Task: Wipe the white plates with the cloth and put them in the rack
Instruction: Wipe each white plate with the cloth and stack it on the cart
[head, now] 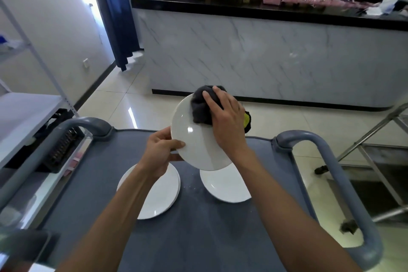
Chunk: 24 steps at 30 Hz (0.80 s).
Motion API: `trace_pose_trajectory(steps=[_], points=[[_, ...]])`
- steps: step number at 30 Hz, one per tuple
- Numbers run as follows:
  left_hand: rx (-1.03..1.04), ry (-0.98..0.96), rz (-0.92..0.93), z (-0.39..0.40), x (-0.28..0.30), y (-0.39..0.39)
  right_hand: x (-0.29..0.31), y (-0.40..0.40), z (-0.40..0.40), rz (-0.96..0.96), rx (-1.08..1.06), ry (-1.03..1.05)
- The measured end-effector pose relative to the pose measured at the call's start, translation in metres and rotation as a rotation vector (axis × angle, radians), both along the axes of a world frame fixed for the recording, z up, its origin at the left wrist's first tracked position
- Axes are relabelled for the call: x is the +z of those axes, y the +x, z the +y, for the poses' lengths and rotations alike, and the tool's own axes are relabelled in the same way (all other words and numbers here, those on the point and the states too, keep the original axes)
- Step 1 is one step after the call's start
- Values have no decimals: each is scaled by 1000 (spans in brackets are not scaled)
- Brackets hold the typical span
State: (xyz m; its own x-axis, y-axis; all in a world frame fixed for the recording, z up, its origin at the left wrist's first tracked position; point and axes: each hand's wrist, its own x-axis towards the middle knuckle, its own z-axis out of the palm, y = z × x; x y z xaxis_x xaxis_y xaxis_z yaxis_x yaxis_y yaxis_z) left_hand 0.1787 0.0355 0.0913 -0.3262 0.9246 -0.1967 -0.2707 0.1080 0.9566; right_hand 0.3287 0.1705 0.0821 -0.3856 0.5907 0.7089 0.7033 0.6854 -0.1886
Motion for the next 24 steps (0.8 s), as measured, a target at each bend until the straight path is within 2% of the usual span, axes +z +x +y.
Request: trace_pose_trajectory(steps=[6, 16, 24], points=[[97, -7, -49, 7, 0, 12, -1, 16, 3, -3, -35, -43], [262, 91, -141, 24, 14, 32, -6, 30, -14, 36, -114, -110], [299, 99, -169, 30, 15, 38, -35, 20, -63, 71, -9, -190]])
